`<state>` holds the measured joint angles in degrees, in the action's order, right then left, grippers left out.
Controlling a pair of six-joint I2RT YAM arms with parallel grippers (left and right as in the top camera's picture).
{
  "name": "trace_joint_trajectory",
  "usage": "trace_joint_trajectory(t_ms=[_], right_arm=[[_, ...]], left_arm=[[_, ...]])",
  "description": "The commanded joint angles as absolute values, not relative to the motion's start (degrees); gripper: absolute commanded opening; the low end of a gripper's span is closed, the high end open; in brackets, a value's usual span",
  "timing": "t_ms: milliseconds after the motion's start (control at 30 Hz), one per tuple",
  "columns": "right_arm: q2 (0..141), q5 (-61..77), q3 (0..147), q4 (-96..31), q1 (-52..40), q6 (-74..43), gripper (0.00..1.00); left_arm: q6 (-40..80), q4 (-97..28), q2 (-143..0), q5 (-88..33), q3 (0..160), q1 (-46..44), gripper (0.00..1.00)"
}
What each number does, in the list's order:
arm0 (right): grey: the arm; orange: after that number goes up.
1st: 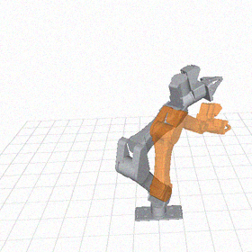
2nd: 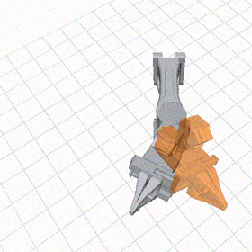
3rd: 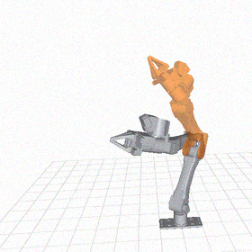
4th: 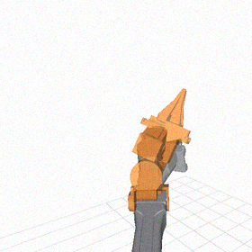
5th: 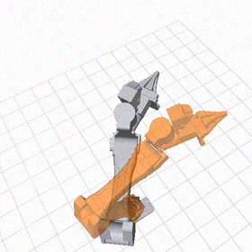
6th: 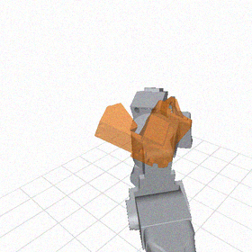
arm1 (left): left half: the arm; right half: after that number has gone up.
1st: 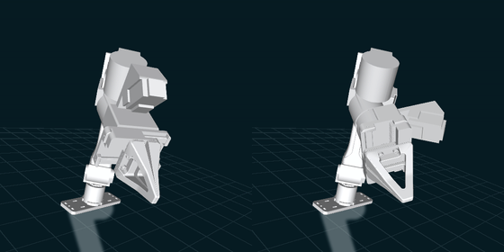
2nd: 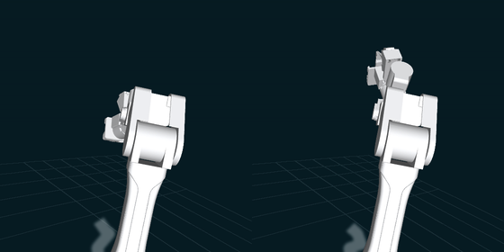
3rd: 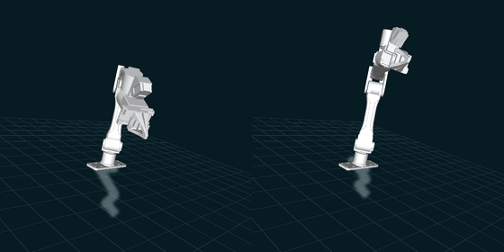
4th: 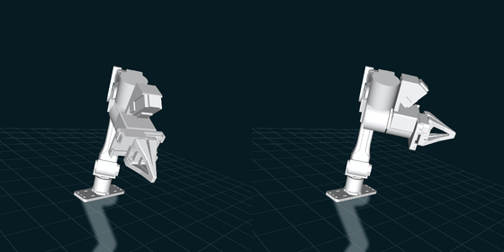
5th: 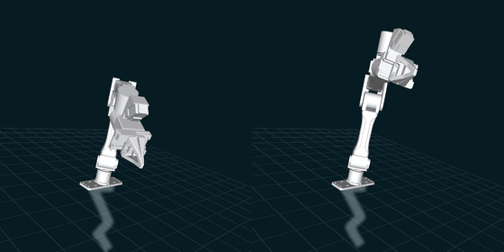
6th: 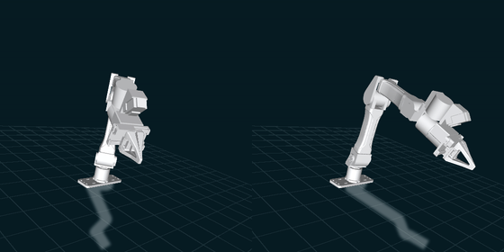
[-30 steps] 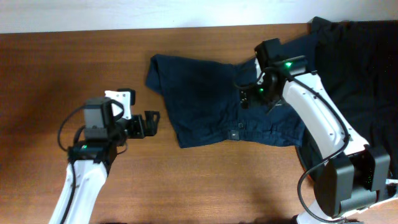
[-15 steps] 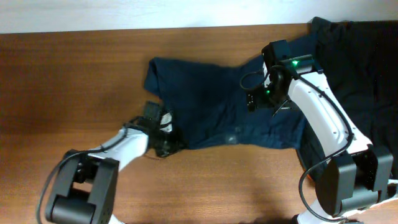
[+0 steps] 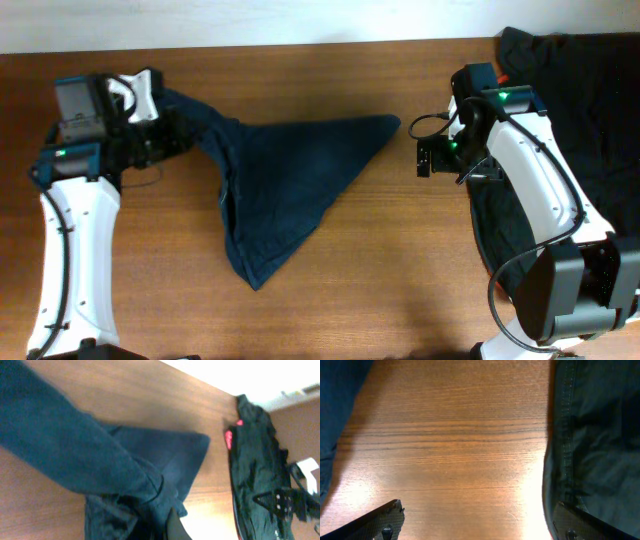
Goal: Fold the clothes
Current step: 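Grasp the shorts' other corner with the left gripper and lift between grippers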
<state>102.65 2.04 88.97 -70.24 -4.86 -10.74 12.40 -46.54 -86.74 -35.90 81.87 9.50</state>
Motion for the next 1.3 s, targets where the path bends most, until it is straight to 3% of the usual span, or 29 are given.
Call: trace_joint_trajectory(t_ms=[0,167,333,533,567,633,800,933,1000,1067,1167,1267], right_arm=[[102.1,3.9,88.7,-69.5,-5.3,-11.0,0.99],[105.3,10.7,88.7,-63.2,-7.6,-6.7,0.99],[115.4,12.4,88.7,-49.3,-9.4,-17.8,1.00],[125.7,24.4,88.7,-32.4,-9.7,-20.5,0.89],[126.1,24.4,88.7,-31.0,-10.0,-20.5,0.69],[126.1,23.7,88.7,-30.0,-10.2,-20.4,0.04],[114.8,14.1,92.7,-48.3,-3.2,-17.3,0.04],[97.7,10.7,96.2,-55.9,2.6,-15.3,0.04],[90.3,8.3,96.2,-60.2,5.3,-15.3,0.04],[87.4,8.3,96.2,-65.9,6.4,-15.1,0.04],[88.8,7.9,95.2,-75.6,6.4,-12.3,0.04],[90.8,3.8,91.9,-81.8,6.4,-12.2,0.04]], left_arm=[[8.8,-42.1,-86.5,-38.3,82.2,3.6,0.00],[7.6,-44.1,-86.5,-37.5,82.2,2.1,0.00],[7.4,-49.9,-86.5,-29.2,82.2,2.2,0.00],[7.1,-50.2,-86.5,-25.3,82.2,2.2,0.00],[7.1,-50.2,-86.5,-24.4,82.2,2.1,0.00],[7.1,-49.2,-86.5,-24.0,82.2,2.1,0.01],[7.2,-34.1,-86.8,-21.5,82.2,2.1,0.01],[16.1,-5.1,-88.6,-29.8,82.2,-0.8,0.01],[20.4,0.3,-88.5,-36.4,82.8,-1.1,0.00],[19.8,-10.6,-88.5,-38.2,82.8,-0.5,0.01],[11.6,-39.2,-88.6,-36.1,82.8,2.1,0.00],[8.7,-55.2,-88.6,-13.0,82.5,4.6,0.00]])
